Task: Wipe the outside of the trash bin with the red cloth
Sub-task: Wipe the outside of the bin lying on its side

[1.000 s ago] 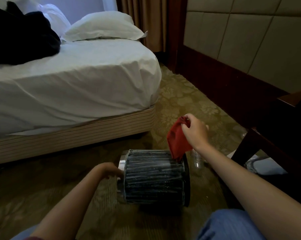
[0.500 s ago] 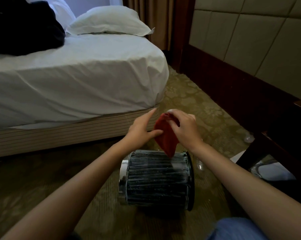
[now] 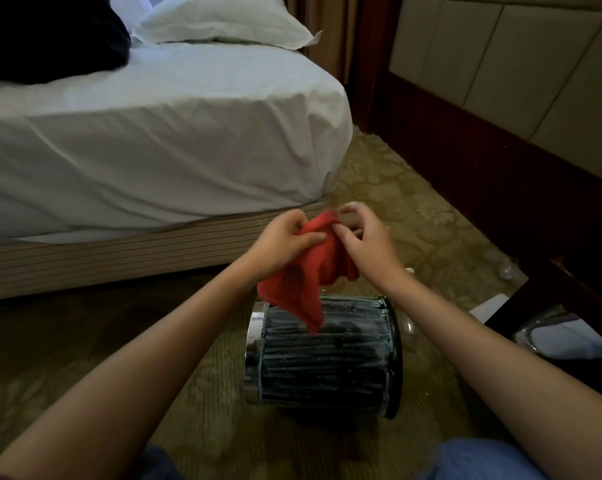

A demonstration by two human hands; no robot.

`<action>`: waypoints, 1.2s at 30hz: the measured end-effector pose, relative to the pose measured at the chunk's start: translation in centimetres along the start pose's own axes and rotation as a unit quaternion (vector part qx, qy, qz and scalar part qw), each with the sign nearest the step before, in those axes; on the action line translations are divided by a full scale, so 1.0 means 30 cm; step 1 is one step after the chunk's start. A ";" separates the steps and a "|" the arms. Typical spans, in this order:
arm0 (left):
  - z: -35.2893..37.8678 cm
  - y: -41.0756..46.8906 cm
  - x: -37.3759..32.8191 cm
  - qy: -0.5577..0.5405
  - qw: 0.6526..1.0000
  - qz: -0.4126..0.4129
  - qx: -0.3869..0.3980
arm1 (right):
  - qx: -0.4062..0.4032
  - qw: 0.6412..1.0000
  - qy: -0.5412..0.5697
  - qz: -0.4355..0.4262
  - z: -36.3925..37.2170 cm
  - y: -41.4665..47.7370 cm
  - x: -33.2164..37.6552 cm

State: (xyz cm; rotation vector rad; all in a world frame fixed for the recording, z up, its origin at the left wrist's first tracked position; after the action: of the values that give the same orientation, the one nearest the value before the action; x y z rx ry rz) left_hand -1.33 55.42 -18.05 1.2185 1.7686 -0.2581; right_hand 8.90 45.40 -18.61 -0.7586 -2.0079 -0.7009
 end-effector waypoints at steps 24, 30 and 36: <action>0.104 0.170 -0.091 0.068 0.997 0.024 -0.003 | 0.108 0.923 0.329 0.167 -0.007 0.055 -0.140; 0.077 0.119 -0.001 -0.201 0.975 -0.049 -0.076 | 0.184 0.914 0.313 0.179 0.024 0.063 -0.086; 0.017 0.099 0.074 -0.197 0.975 -0.100 0.024 | 0.186 0.939 0.199 0.211 0.133 0.040 -0.080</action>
State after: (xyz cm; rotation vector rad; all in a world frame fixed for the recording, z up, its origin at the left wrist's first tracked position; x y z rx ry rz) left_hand 1.25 57.92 -19.14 0.9427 1.5411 -0.6195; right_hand 8.79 48.42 -22.36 -0.7176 -1.4777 -0.1884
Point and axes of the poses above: each hand's wrist, its own y-axis towards the middle knuckle, its own z-axis out of the palm, x = y × z, the point moved 9 cm from there along y, towards the middle knuckle, and after that the axes turned 11 degrees about z, right-handed, at the moved point
